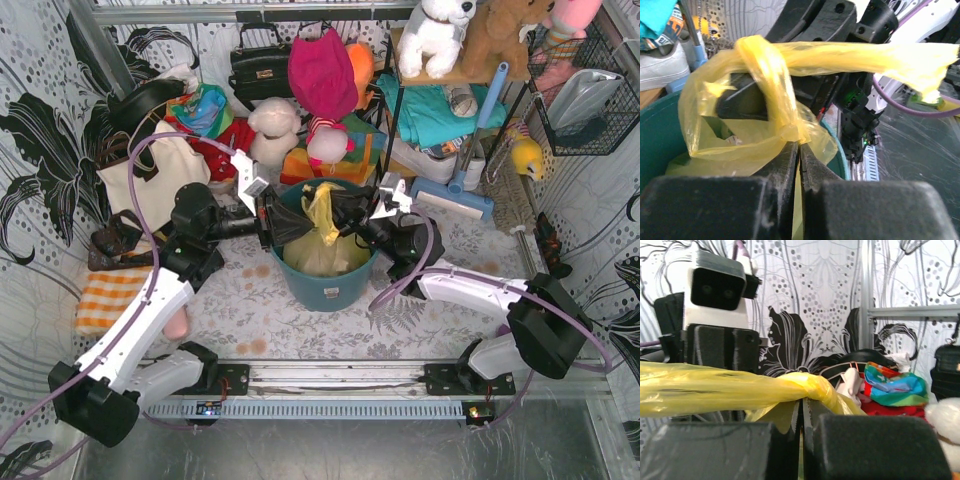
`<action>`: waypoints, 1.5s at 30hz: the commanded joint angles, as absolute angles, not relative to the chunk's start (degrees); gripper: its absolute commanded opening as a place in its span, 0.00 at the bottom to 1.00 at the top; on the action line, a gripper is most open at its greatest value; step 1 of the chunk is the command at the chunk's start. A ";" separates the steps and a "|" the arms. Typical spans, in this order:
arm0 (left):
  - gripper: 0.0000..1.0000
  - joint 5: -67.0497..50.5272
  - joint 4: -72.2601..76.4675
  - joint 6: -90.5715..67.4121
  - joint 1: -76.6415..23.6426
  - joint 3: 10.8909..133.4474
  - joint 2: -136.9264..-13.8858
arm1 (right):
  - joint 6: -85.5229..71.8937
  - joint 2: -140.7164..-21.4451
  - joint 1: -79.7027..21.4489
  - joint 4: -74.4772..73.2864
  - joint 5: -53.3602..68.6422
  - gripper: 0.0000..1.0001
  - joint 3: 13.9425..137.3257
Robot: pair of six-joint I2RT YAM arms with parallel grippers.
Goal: Tie the trash bag
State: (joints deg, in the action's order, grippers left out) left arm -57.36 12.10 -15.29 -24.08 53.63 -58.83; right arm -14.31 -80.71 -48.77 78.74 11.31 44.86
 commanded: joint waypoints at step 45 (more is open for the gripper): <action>0.55 -27.81 6.37 -19.35 -24.41 60.53 -50.24 | -7.61 -84.94 -48.60 96.42 23.82 0.00 47.83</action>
State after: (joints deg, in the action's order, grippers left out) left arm -29.32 4.71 -19.51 -24.08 59.18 -50.15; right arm -8.86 -84.60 -48.77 90.52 23.20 45.15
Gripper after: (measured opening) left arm 0.546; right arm 0.003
